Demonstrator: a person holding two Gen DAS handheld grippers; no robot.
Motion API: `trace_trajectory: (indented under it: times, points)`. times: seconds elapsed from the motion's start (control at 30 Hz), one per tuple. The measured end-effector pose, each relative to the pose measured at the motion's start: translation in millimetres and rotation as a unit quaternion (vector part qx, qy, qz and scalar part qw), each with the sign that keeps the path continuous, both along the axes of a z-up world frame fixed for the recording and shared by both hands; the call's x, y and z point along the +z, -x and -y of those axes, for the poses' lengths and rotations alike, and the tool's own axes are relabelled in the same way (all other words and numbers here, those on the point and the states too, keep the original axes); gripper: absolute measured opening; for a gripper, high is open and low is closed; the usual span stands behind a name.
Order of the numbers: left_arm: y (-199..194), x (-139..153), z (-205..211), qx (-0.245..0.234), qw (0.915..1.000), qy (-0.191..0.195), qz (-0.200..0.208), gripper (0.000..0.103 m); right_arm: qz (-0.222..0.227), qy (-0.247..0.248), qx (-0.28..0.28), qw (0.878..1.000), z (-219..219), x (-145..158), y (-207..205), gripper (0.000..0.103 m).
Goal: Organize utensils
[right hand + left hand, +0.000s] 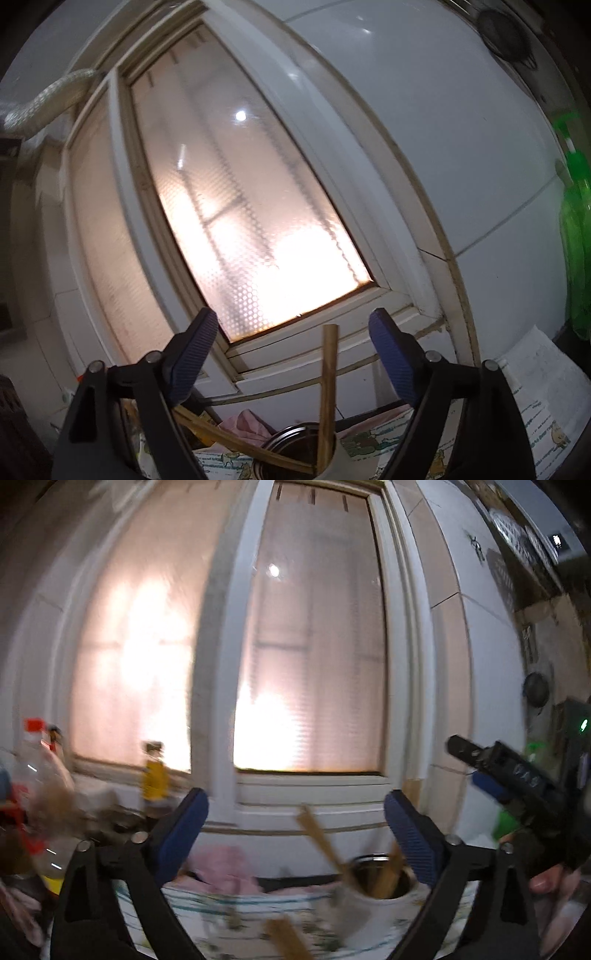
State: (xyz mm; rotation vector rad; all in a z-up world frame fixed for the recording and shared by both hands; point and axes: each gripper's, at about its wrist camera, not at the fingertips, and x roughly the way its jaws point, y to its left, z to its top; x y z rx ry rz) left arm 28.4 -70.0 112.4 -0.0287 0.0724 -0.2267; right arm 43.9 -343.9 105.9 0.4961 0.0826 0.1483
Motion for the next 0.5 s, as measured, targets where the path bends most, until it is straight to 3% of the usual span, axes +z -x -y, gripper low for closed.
trace_trajectory:
  times: [0.07,0.3,0.5]
  points:
    - [-2,-8,-12,0.029,0.9996,-0.006,0.002,0.102,-0.002,0.01,0.002,1.0,-7,1,-1,0.086]
    - [-33,-35,-45,0.07,0.9955,0.023,-0.059,0.103,-0.003,0.023,0.013,1.0,-23,-3,-1,0.1]
    - [-66,-59,-47,0.072,0.9834,0.028,-0.164,0.103,-0.016,0.01,0.006,1.0,-25,-11,-7,0.103]
